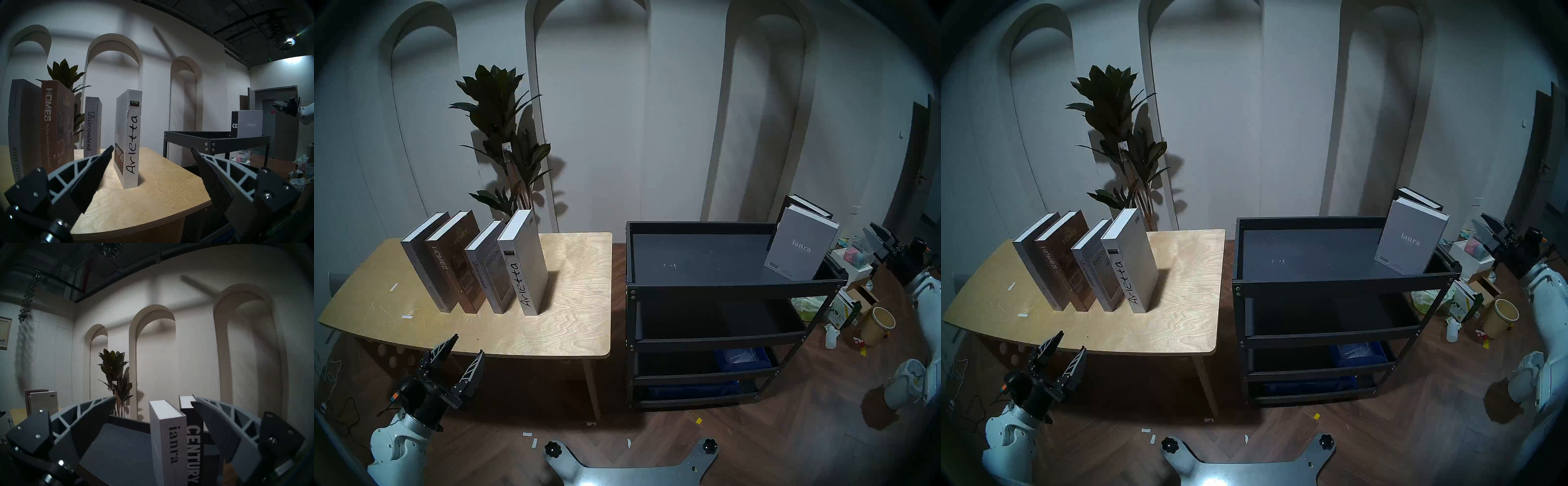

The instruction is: Move the books from the display table onto the shelf, standing them upright with spines facing out and tallest at one end

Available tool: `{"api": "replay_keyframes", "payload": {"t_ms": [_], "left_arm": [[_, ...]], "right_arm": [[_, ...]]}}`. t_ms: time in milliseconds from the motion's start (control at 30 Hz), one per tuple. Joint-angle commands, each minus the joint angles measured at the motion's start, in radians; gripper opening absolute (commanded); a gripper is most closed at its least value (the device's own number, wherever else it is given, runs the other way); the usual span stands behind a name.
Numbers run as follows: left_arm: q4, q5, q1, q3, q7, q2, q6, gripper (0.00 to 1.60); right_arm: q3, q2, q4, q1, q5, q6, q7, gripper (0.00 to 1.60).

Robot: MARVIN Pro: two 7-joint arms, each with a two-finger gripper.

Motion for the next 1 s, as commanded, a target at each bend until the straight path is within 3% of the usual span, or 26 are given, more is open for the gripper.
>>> {"api": "replay_keyframes", "payload": {"t_ms": [0,167,433,967], "left_arm": [[-0.017,0.001,0.001,-0.003,0.004,-0.002,-0.001,1.6],[-0.017,0.0,0.001,-0.003,0.004,-0.001,-0.001,1.6],[-0.016,0.0,0.001,-0.002,0.004,-0.001,-0.002,1.6],[-0.016,-0.001,0.001,-0.002,0.004,0.0,-0.002,1.6]], "right_arm": [[-0.038,-0.014,-0.005,0.078,-0.044,-0.014,-0.073,1.6],[-0.092,-0.052,0.042,0.156,-0.098,-0.02,-0.124,1.6],[-0.126,-0.083,0.078,0.216,-0.138,-0.021,-0.176,1.6],[-0.214,-0.154,0.187,0.366,-0.234,-0.031,-0.197,1.6]]}}
